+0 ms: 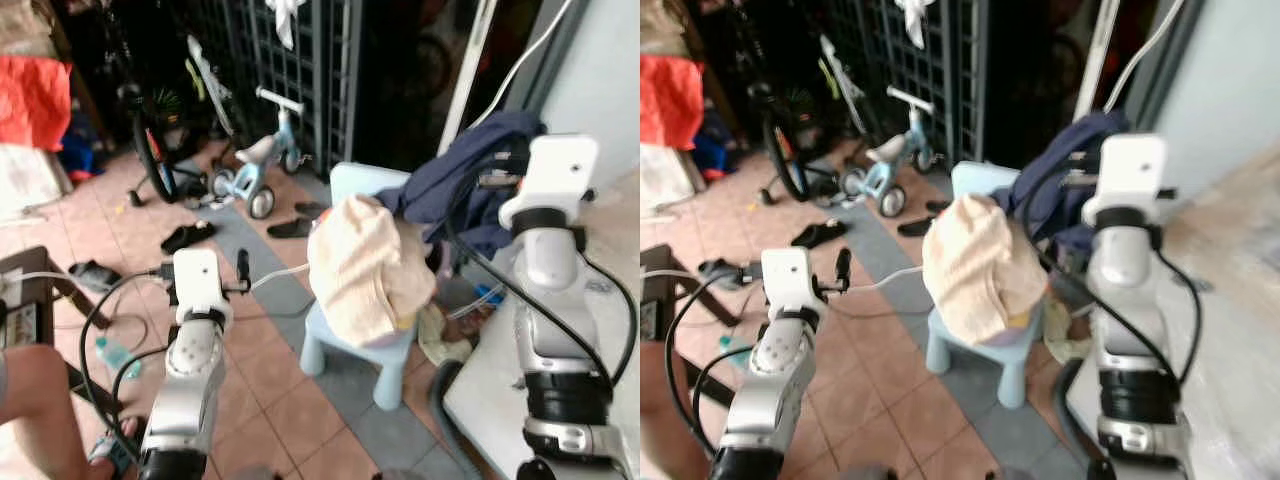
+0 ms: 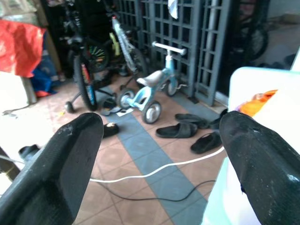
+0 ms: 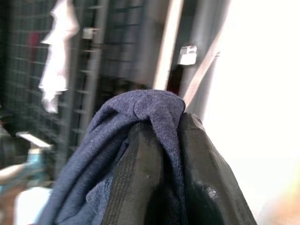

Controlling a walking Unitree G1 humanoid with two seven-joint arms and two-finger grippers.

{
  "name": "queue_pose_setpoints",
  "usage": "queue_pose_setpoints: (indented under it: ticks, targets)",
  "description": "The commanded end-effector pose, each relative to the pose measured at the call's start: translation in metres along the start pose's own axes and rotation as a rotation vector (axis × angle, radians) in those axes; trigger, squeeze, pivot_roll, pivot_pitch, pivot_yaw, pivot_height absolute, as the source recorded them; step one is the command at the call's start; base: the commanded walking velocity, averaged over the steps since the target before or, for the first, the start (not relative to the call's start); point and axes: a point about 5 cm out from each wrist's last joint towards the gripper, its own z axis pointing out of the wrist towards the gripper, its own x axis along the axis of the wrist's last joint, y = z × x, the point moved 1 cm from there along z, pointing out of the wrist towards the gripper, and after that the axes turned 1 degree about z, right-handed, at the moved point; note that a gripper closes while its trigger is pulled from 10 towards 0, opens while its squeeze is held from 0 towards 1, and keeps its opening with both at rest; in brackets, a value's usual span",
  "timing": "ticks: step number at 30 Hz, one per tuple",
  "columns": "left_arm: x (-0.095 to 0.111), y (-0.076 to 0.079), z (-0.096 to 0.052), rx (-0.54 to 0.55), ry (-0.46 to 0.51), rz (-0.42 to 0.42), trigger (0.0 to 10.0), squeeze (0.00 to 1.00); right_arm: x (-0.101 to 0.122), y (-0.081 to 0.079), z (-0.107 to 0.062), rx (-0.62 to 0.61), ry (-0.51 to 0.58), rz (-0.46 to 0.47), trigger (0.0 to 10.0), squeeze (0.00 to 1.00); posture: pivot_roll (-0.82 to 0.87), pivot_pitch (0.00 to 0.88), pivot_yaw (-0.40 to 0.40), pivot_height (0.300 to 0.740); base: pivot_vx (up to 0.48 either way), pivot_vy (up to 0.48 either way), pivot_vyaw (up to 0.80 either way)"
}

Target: Clothes washing

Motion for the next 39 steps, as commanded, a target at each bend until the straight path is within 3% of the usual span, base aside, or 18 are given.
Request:
queue_pose_setpoints:
  ticks: [1,6,10,13,19,23,26,31,34,39]
  targets:
    - [0.001,-0.006,0.001,0.016,0.005,0.014,10.0,0.00,0.011,0.005,0.004,-0.041,0.038,-0.033,10.0,0.00,-0.05,0.005,0.026,0.740,0.000,0.000,0.00]
    - [0.007,-0.009,0.000,0.016,0.022,0.014,10.0,0.00,-0.004,0.006,-0.005,-0.019,-0.018,-0.052,10.0,0.00,-0.05,0.046,0.017,0.740,0.000,0.000,-0.27]
    - [0.000,-0.012,-0.008,0.006,0.000,-0.001,10.0,0.00,-0.058,-0.022,-0.058,0.121,-0.159,-0.072,10.0,0.00,-0.04,0.045,0.028,0.740,0.000,0.000,-0.80]
    - [0.001,-0.010,-0.007,-0.015,0.012,0.008,10.0,0.00,-0.079,-0.040,-0.079,0.182,-0.212,-0.078,10.0,0.00,-0.03,0.041,0.037,0.740,0.000,0.000,-0.80]
    - [0.003,-0.008,-0.009,-0.044,0.024,0.013,10.0,0.00,-0.077,-0.043,-0.080,0.205,-0.197,-0.045,10.0,0.00,-0.04,0.032,0.045,0.740,0.000,0.000,-0.80]
    - [0.000,-0.004,-0.007,-0.083,-0.005,-0.041,10.0,0.00,-0.080,-0.046,-0.082,0.227,-0.198,-0.034,10.0,0.00,-0.03,0.020,0.036,0.740,0.000,0.000,-0.80]
    - [-0.002,-0.001,-0.006,-0.134,0.006,-0.016,10.0,0.00,-0.085,-0.046,-0.085,0.228,-0.218,-0.033,10.0,0.00,-0.03,0.012,0.024,0.740,0.000,0.000,-0.80]
    - [-0.013,-0.012,-0.011,-0.126,-0.029,0.006,10.0,0.00,-0.089,-0.039,-0.089,0.202,-0.251,-0.021,10.0,0.00,-0.04,0.000,0.038,0.740,0.000,0.000,-0.80]
    - [-0.018,-0.021,-0.020,-0.103,-0.037,0.021,10.0,0.00,-0.074,-0.042,-0.088,0.233,-0.218,0.033,10.0,0.00,-0.07,0.000,0.077,0.740,0.000,0.000,-0.80]
    - [-0.013,-0.024,-0.028,-0.101,0.001,0.025,10.0,0.00,-0.062,-0.040,-0.093,0.263,-0.211,0.096,10.0,0.00,-0.07,0.000,0.070,0.740,0.000,0.000,-0.45]
